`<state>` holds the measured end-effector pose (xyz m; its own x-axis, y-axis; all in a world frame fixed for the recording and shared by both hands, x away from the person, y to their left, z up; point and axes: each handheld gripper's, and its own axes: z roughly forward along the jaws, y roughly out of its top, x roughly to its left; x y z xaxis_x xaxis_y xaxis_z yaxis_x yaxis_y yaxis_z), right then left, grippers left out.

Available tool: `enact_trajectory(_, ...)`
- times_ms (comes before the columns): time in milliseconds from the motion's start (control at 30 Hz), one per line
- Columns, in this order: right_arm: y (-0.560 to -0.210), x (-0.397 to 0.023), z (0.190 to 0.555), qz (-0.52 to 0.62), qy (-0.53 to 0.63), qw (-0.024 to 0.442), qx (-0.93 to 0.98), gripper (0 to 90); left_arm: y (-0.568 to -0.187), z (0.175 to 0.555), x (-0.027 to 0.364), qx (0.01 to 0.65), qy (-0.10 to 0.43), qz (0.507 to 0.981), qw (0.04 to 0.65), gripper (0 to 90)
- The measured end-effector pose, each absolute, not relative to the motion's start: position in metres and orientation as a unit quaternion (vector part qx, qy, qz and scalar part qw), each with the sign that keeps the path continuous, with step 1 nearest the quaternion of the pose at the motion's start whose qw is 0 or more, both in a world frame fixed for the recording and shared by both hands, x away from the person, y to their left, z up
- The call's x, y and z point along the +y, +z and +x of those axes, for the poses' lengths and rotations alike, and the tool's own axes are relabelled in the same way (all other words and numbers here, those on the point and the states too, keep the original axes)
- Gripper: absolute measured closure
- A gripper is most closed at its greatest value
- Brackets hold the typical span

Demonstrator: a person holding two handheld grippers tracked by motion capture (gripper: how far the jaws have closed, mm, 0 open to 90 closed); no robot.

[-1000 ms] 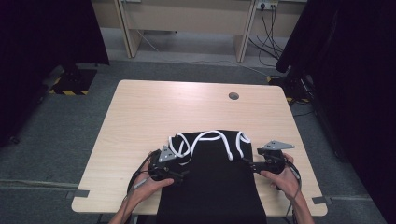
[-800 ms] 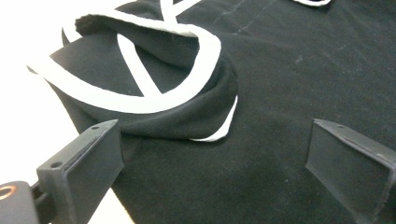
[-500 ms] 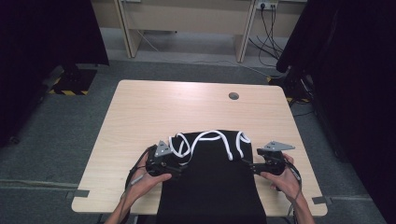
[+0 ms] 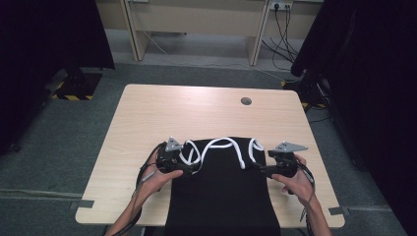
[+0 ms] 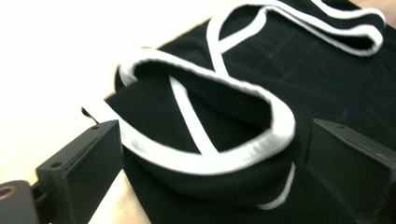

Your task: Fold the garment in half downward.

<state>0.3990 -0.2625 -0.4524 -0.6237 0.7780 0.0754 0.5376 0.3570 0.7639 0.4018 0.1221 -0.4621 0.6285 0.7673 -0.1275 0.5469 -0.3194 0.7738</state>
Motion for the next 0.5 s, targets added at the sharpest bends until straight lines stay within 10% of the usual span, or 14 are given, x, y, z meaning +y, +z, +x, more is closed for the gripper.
enact_trajectory(500,-0.454,-0.246,0.442,0.408,0.38,0.142,0.818,16.9,-0.465,0.434,0.112,0.424,0.117,0.803,0.403,3.4)
